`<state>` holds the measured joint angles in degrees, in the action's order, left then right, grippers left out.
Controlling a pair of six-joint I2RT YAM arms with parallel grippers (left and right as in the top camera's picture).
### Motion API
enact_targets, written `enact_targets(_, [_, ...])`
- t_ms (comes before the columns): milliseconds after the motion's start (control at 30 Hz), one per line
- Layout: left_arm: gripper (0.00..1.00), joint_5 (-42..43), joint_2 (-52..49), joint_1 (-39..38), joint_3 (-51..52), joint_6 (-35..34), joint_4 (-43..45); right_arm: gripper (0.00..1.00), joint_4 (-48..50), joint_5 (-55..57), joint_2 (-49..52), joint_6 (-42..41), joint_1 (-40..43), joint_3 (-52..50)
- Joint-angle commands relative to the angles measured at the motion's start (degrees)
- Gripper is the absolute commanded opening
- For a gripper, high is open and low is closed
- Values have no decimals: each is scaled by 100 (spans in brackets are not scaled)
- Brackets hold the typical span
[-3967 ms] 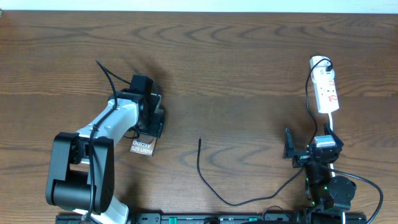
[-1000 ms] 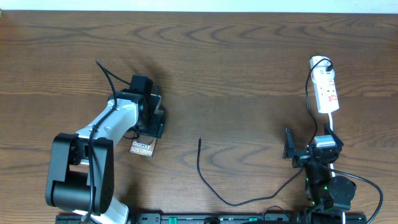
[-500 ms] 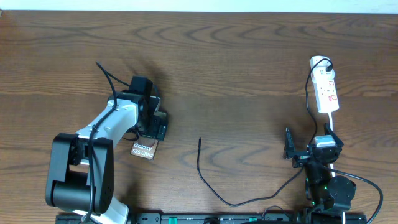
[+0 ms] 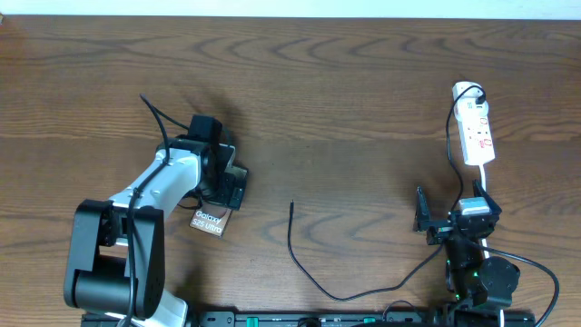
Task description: Plug charger to phone and switch on socket
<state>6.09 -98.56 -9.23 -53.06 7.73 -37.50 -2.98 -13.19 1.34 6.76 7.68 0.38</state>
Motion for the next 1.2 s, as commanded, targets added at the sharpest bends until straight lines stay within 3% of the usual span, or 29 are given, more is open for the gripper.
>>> enact_targets(0, [100, 245, -68, -11, 164, 61, -46, 99, -26, 13, -22, 59, -22, -7])
enact_targets(433, [100, -413, -68, -11, 164, -337, 186, 99, -26, 15, -22, 59, -22, -7])
enact_targets(533, [100, -129, -68, -11, 164, -326, 149, 99, -26, 15, -22, 59, -24, -7])
enact_targets(700, [100, 901, -68, -11, 164, 297, 28, 99, -26, 13, -22, 59, -24, -7])
enact_targets(1167, [100, 610, -68, -11, 164, 293, -57, 99, -26, 15, -22, 59, -22, -7])
